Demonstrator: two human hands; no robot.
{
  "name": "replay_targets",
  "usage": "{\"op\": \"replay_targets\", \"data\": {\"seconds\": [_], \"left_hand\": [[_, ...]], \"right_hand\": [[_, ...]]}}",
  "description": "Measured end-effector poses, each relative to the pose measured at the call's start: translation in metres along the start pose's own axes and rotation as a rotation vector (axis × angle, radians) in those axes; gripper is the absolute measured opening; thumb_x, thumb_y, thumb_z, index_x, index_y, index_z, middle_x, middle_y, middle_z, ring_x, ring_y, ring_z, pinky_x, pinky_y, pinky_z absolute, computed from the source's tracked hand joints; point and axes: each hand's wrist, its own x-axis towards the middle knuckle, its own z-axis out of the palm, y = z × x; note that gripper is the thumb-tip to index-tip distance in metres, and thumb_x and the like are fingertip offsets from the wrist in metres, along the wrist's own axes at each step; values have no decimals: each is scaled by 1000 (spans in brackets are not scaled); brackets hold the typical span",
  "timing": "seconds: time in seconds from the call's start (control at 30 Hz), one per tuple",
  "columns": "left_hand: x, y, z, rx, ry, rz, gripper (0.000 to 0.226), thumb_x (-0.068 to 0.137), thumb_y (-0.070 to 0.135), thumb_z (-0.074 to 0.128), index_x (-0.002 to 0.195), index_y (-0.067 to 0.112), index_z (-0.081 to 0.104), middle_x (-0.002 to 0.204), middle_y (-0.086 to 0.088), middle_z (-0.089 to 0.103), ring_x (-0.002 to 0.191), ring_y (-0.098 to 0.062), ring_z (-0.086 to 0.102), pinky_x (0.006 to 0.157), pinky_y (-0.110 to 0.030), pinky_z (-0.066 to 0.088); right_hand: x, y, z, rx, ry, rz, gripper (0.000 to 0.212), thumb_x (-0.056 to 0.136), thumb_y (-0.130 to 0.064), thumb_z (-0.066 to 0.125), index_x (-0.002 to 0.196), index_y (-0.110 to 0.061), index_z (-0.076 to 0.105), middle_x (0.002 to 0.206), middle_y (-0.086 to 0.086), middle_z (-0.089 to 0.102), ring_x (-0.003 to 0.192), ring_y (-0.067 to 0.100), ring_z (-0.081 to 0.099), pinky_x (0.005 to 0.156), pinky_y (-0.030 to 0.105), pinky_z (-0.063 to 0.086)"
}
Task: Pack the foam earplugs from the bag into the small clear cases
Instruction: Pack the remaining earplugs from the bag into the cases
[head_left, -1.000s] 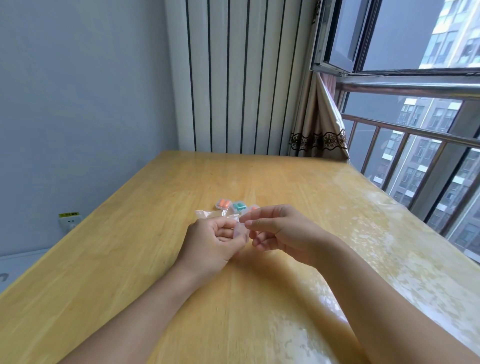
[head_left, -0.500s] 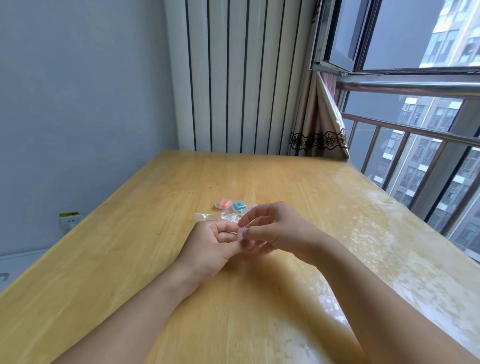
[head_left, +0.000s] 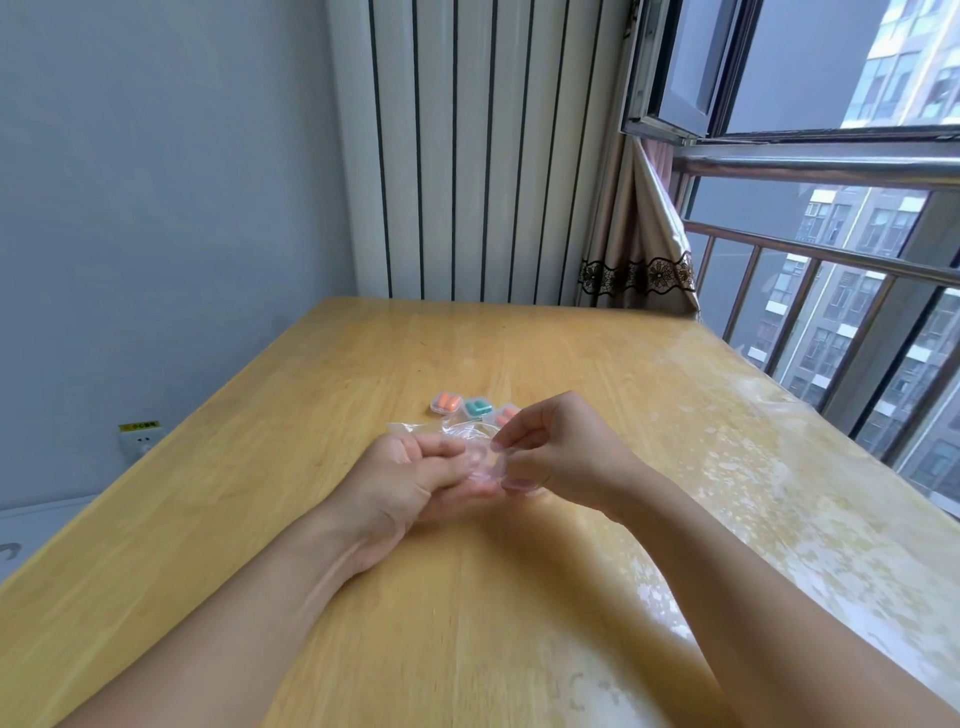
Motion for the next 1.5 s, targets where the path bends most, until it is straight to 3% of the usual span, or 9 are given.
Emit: {"op": "replay_targets", "data": {"seconds": [0.13, 0.47, 0.6, 0.67, 0.8, 0.9, 1.03, 1.27, 1.5], "left_hand": [[3, 5, -4, -10, 96, -5, 13, 95, 4, 65, 101, 0, 75, 91, -19, 78, 77, -22, 77, 71, -19, 62], [-3, 1, 0, 636, 40, 47, 15, 84, 18, 78, 95, 11, 70, 59, -8, 72, 46, -19, 60, 42, -23, 44], [4, 6, -17, 713, 483, 413, 12, 71, 32, 76, 73, 21, 73, 50, 7, 62, 52, -9, 58, 59, -25, 49], [8, 11, -29, 730, 610, 475, 24, 67, 33, 64, 86, 23, 76, 74, 14, 70, 71, -4, 63, 72, -24, 51], [17, 4, -34, 894, 354, 312, 49, 83, 24, 65, 132, 25, 64, 131, 21, 50, 126, 0, 44, 108, -21, 32], [23, -7, -30, 1004, 162, 210, 61, 78, 36, 54, 139, 33, 58, 145, 21, 50, 138, -3, 40, 116, -25, 29], [23, -10, -30, 1060, 110, 195, 56, 68, 44, 46, 120, 42, 67, 127, 30, 60, 125, 0, 50, 110, -30, 39], [31, -21, -33, 995, 129, 325, 26, 90, 9, 66, 94, 32, 77, 100, 13, 67, 95, 2, 63, 80, -9, 47], [28, -20, -31, 964, 179, 341, 17, 92, 9, 68, 90, 24, 75, 87, 13, 74, 83, 0, 66, 75, -13, 48]], "right_hand": [[4, 5, -11, 186, -51, 33, 12, 87, 6, 67, 97, 5, 74, 94, 37, 70, 74, 32, 73, 81, 49, 60], [-2, 5, -28, -120, -281, 79, 11, 90, -13, 74, 98, -8, 80, 80, 5, 76, 51, 15, 54, 46, 22, 47], [6, 4, -17, -368, 128, -178, 10, 85, -15, 75, 90, -18, 82, 84, -8, 77, 61, -5, 62, 60, 12, 44], [5, 1, -7, -440, 251, -306, 16, 87, -17, 70, 98, -21, 80, 95, -12, 76, 70, -6, 61, 62, 9, 41], [9, 10, 24, -728, 202, -359, 22, 96, -21, 58, 103, -26, 77, 104, -7, 73, 99, 14, 58, 81, 33, 52], [12, 17, 32, -811, 153, -244, 27, 97, -19, 49, 81, -21, 71, 86, -2, 65, 87, 17, 54, 64, 36, 48], [14, 20, 34, -718, 164, -147, 38, 93, -13, 49, 56, -23, 46, 59, -5, 45, 51, 12, 42, 53, 34, 38], [15, 21, 31, -603, 105, -132, 17, 92, -35, 68, 108, -33, 76, 88, -4, 73, 63, 8, 56, 64, 30, 50], [14, 14, 27, -693, 97, -120, 24, 94, -30, 57, 70, -27, 56, 65, -5, 52, 64, 21, 51, 64, 39, 49]]}}
